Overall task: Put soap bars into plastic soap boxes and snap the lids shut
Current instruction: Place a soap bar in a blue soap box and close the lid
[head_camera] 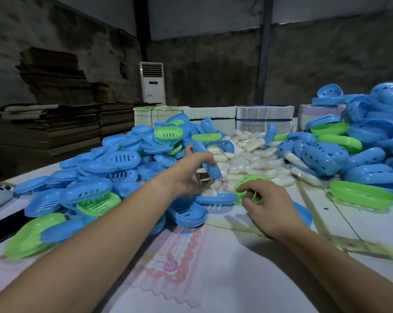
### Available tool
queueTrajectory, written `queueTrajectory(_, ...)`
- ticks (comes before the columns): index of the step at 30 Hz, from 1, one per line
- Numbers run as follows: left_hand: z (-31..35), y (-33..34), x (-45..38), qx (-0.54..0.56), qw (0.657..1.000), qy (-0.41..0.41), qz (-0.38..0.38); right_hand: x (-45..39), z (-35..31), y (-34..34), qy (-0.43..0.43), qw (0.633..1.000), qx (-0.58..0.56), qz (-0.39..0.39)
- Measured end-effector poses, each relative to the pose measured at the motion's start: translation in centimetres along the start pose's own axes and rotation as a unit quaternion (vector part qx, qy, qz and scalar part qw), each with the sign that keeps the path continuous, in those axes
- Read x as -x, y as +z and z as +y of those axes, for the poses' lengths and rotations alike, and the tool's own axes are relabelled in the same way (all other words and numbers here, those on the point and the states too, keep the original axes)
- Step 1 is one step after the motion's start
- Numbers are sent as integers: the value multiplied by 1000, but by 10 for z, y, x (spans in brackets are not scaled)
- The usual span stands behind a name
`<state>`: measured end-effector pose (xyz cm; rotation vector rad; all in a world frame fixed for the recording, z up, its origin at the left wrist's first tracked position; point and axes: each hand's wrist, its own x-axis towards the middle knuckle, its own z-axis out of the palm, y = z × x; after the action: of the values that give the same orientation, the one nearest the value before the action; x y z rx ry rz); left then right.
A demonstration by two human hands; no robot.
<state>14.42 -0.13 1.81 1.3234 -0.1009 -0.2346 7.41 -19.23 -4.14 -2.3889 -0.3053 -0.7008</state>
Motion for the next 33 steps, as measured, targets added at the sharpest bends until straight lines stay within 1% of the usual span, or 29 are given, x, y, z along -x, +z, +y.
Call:
queueTrajectory(3, -21, 19, 16, 41, 997, 25, -54, -2, 8, -2, 24, 998, 53, -13)
queueTrajectory(4, -25, 23, 19, 37, 997, 43, -60, -3, 11, -3, 29, 997, 73, -13)
queueTrajectory(7, -26, 24, 27, -21, 992, 107, -60, -8, 18, -8, 45, 991, 126, -9)
queueTrajectory(9, -21, 21, 31, -21, 990, 127, -54, -9, 22, -14, 51, 989, 141, 1)
queueTrajectory(12, -12, 9, 30, 55, 991, 119, -28, -10, 19, -13, 41, 990, 131, 27)
queueTrajectory(15, -7, 5, 28, 152, 981, 118, -10, -10, 11, -9, 20, 994, 106, 37)
queueTrajectory(18, -5, 5, 30, 234, 968, 89, -5, -18, -1, 4, 25, 993, 117, -3)
queueTrajectory(19, -5, 5, 30, 242, 967, 76, 6, -24, -7, 8, 29, 992, 124, -21)
queueTrajectory(22, -5, 4, 27, 210, 975, 48, 54, -45, -26, 26, 39, 990, 120, -57)
queueTrajectory(24, -4, 2, 24, 205, 974, 46, 82, -63, -39, 41, 49, 988, 122, -77)
queueTrajectory(29, -1, 6, 23, 224, 963, 81, 125, -90, -57, 76, 66, 960, 211, -173)
queueTrajectory(31, 0, 5, 23, 223, 962, 85, 136, -95, -56, 80, 86, 958, 213, -174)
queueTrajectory(33, 0, 4, 24, 223, 962, 86, 133, -97, -53, 80, 104, 957, 222, -154)
